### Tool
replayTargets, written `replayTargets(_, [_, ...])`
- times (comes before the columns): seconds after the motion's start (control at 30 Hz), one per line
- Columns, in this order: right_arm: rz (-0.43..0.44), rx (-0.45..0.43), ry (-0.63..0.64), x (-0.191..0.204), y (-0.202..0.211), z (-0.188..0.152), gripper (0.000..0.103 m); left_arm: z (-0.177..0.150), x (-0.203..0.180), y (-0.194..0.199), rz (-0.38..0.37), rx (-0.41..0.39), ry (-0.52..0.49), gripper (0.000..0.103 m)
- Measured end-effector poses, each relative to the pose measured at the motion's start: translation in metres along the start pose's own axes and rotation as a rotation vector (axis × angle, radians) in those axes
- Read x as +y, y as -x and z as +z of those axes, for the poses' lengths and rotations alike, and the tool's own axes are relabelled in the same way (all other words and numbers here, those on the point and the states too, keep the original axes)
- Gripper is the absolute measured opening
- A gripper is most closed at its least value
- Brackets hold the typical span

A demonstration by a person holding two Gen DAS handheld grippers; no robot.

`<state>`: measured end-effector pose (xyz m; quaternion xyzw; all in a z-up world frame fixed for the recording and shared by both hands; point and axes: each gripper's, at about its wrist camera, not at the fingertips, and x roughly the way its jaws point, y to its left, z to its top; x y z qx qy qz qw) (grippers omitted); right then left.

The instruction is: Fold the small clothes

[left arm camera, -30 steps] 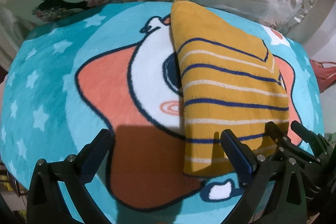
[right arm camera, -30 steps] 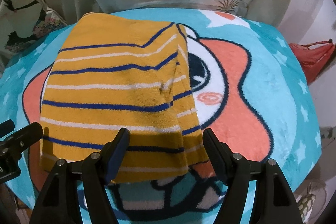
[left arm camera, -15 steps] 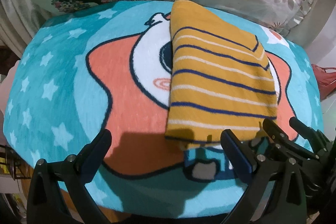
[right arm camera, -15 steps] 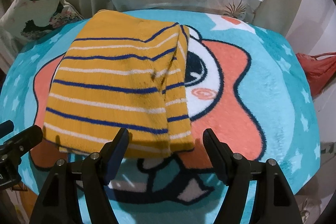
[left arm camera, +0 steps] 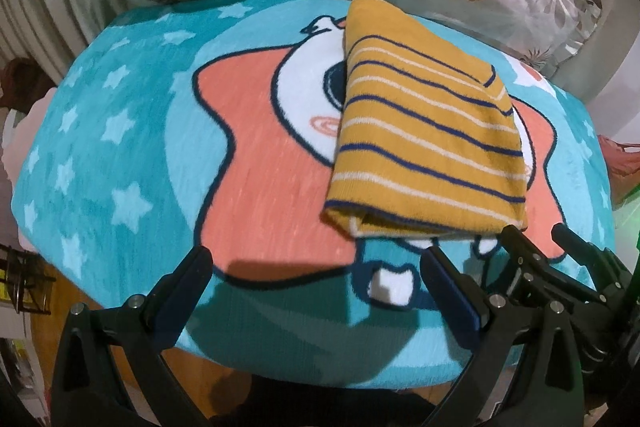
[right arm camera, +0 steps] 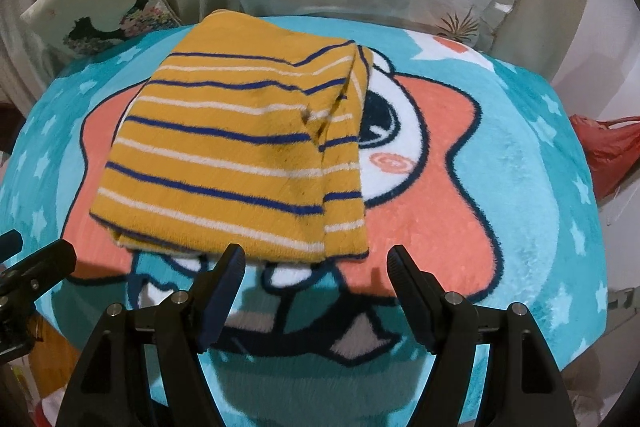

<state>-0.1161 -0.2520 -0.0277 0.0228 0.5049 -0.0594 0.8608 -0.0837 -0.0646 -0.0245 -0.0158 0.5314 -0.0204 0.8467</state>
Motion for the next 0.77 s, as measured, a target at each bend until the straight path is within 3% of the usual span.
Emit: replayTargets(0.77, [0.012,-0.02,0.025,0.0037,0.0057,0.0042,0.079,-0.0054,0.002,0.0065,0.002,0.0,0.013,0.103])
